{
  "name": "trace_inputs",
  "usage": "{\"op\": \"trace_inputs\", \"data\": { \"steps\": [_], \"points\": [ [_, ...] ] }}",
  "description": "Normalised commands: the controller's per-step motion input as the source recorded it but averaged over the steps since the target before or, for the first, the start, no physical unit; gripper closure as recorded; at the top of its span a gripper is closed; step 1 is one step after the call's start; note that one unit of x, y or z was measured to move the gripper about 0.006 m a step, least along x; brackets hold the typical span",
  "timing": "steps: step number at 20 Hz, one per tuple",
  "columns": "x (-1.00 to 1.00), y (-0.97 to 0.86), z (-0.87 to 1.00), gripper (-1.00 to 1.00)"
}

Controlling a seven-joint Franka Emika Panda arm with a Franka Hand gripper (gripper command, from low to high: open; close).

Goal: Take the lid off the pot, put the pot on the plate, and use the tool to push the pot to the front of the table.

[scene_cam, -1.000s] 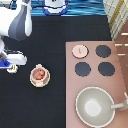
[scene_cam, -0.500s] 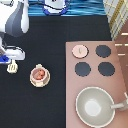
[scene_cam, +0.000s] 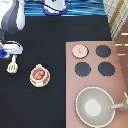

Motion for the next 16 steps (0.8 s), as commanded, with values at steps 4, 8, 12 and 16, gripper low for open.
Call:
{"op": "trace_inputs", "data": {
  "steps": [4, 8, 12, 16],
  "points": [
    [-1.0, -0.11, -0.68, -1.0],
    [-0.99, -0.2, -0.8, -1.0],
    [-0.74, -0.37, -0.6, -1.0],
    [-0.36, -0.51, -0.47, -1.0]
  ]
}}
